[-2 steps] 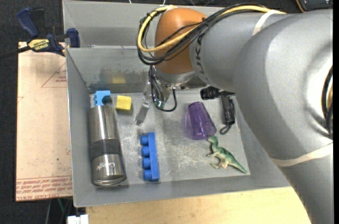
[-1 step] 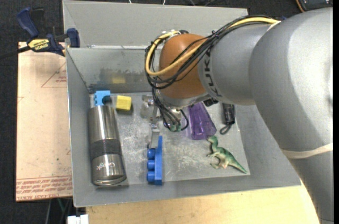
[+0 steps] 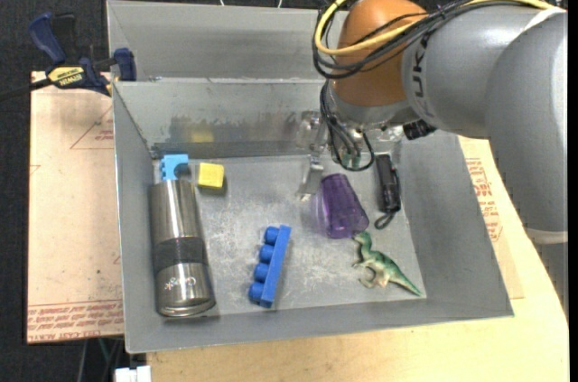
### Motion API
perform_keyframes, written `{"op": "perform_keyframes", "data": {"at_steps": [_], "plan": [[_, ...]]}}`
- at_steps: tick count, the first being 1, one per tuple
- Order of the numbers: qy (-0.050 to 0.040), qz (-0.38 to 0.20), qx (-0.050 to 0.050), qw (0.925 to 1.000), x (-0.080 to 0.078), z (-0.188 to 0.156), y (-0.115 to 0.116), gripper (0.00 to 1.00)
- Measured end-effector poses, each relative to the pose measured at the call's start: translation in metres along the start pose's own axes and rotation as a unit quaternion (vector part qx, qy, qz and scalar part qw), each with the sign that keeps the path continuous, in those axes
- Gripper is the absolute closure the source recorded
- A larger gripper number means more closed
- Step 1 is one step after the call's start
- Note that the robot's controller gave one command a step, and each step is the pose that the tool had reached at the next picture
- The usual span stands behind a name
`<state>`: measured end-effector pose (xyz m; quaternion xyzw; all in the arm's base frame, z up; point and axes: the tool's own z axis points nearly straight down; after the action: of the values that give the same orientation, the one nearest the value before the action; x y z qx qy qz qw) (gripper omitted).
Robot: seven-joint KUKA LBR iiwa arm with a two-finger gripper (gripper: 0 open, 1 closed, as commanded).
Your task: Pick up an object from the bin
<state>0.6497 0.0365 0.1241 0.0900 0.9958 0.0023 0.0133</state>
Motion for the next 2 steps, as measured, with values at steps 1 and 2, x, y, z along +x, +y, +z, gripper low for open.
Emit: {"op": "perform_keyframes", "data": {"at_steps": [1, 2], "plan": [[0.0124, 0.063, -0.002, 0.9979, -0.005, 0.052, -0.075, 0.00], [0.0008, 0.000, -0.003, 1.0000, 0.024, 0.002, -0.030, 0.00]]}}
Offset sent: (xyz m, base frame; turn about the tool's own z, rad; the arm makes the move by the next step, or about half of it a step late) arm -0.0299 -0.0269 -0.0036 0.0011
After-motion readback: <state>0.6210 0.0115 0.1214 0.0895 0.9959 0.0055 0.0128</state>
